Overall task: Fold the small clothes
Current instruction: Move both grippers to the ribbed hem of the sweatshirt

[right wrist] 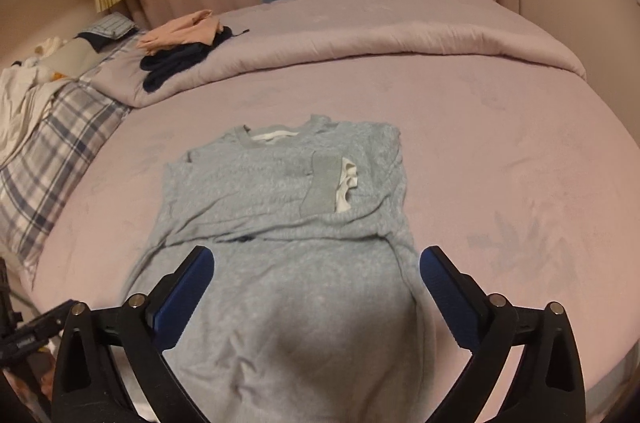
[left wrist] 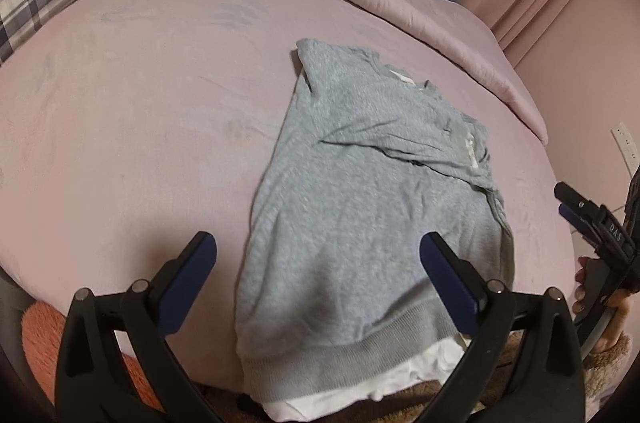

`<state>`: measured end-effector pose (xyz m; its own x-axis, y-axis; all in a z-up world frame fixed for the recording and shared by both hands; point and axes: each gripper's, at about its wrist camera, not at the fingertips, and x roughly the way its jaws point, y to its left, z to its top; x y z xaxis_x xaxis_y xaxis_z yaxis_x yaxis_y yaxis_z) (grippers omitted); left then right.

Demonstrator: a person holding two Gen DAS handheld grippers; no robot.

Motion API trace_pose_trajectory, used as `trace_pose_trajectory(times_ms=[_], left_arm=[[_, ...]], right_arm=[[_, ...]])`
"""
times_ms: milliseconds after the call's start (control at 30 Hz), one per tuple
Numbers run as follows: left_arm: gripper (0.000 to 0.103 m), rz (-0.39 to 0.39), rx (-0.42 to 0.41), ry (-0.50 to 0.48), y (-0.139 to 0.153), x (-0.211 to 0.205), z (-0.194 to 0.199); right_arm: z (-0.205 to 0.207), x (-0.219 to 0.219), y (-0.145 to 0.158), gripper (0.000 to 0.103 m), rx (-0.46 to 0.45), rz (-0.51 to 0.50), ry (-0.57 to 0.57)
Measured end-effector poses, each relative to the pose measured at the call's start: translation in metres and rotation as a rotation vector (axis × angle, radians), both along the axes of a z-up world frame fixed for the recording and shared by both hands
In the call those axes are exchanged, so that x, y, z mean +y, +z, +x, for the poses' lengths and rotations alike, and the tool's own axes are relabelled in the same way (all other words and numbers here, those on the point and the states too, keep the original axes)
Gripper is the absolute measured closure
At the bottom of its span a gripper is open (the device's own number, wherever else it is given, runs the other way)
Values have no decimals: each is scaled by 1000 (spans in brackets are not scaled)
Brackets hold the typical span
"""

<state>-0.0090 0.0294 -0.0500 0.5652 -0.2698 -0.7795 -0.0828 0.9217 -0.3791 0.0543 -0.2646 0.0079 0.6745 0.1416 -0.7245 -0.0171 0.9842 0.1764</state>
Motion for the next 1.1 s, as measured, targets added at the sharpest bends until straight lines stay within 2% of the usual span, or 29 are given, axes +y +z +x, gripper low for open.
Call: trace_pose_trajectory(times_ms=[233,533,1100], left_arm=[[1,-7,18,-9,-6,-3,-9],[1,-17,73,-5,-22,-2,-15],[1,7,130,-21,-40,-9,-17]], right_arm=[[-25,-4,-2,1,-3,21,-3],[-51,-15,-20,1,47,48,-54],[-76,-26,-42,1,112,78,-110]])
